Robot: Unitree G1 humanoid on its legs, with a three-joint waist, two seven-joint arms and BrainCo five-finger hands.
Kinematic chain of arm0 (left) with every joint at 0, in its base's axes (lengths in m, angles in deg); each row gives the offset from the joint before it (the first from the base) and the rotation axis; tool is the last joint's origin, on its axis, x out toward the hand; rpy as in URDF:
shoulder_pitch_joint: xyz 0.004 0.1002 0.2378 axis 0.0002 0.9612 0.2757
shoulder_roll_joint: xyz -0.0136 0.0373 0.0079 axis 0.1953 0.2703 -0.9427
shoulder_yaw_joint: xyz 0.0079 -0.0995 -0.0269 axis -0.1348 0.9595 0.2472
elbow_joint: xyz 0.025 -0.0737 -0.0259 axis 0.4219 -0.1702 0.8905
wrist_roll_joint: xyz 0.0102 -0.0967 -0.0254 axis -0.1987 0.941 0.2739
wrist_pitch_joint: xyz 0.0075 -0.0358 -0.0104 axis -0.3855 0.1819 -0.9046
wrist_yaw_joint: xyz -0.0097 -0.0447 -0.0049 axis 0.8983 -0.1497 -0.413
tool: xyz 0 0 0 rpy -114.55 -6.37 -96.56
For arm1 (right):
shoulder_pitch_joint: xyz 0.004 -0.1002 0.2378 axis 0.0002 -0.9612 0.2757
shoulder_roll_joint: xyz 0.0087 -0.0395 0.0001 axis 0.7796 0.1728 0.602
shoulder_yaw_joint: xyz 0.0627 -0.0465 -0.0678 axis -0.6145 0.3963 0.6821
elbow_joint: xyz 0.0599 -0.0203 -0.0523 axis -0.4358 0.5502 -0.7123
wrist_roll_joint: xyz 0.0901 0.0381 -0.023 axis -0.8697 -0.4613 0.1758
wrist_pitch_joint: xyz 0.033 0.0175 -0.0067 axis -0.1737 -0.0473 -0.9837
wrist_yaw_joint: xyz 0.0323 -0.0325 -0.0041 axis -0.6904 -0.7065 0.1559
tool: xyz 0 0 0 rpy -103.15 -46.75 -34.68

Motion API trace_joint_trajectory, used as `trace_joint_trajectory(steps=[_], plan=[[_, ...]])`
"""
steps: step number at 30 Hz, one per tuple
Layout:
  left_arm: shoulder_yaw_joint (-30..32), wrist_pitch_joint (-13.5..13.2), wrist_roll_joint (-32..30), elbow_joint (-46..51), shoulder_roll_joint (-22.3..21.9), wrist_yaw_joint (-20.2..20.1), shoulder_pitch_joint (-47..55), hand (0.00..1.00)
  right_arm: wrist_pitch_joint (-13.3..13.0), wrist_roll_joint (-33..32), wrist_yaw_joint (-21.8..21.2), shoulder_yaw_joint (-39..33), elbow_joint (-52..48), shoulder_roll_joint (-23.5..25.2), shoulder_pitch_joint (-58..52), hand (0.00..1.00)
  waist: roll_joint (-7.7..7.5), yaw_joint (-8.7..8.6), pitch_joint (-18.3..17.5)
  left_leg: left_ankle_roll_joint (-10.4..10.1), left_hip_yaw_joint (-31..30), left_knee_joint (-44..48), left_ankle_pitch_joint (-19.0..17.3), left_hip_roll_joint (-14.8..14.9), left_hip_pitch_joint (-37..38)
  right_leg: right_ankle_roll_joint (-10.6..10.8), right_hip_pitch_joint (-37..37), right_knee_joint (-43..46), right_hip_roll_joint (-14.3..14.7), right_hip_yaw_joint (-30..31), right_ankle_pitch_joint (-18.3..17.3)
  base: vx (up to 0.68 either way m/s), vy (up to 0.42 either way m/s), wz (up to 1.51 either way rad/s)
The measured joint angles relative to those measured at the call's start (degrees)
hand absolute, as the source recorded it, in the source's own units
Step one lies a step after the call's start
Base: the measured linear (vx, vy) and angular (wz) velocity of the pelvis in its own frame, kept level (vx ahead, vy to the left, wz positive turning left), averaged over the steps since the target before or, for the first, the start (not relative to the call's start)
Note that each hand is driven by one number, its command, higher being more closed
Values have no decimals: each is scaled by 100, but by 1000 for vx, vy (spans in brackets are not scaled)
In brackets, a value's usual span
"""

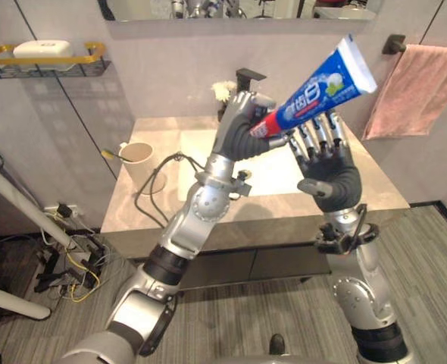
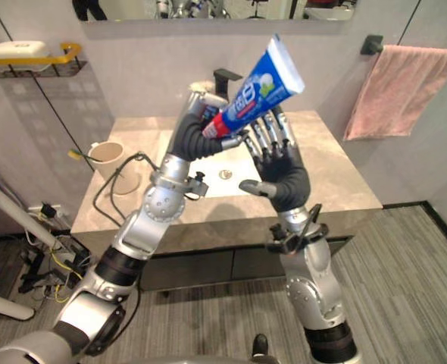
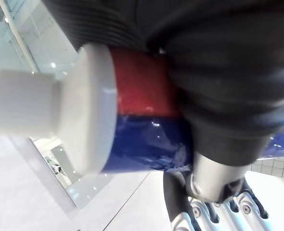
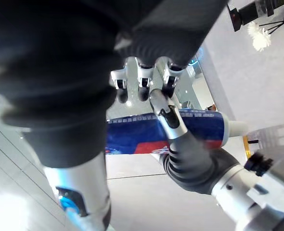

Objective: Organize washtable

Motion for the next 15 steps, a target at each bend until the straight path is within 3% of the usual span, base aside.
trace_joint_trajectory(steps=[3, 9, 15], plan=[[14, 1, 0, 0, -1, 0, 0, 100, -2, 35, 22, -95, -32, 2, 0, 0, 29, 3, 19, -1, -1, -4, 0, 6, -4, -10, -2, 0, 10, -3, -7, -16, -20, 0], [339, 136, -12, -52, 9, -67, 13, 100, -340, 205, 212, -762, -478, 2, 10, 0, 47, -5, 32, -1, -15, -3, 1, 4, -2, -10, -9, 0, 8, -9, -7, -4, -5, 0], [370, 134, -8, -51, -4, -96, 16, 100, -454, 224, 392, -850, -488, 4, 109, 0, 40, 3, 35, -1, -32, -10, 2, 4, -6, -9, -8, 0, -4, -22, -7, 0, 0, 0]])
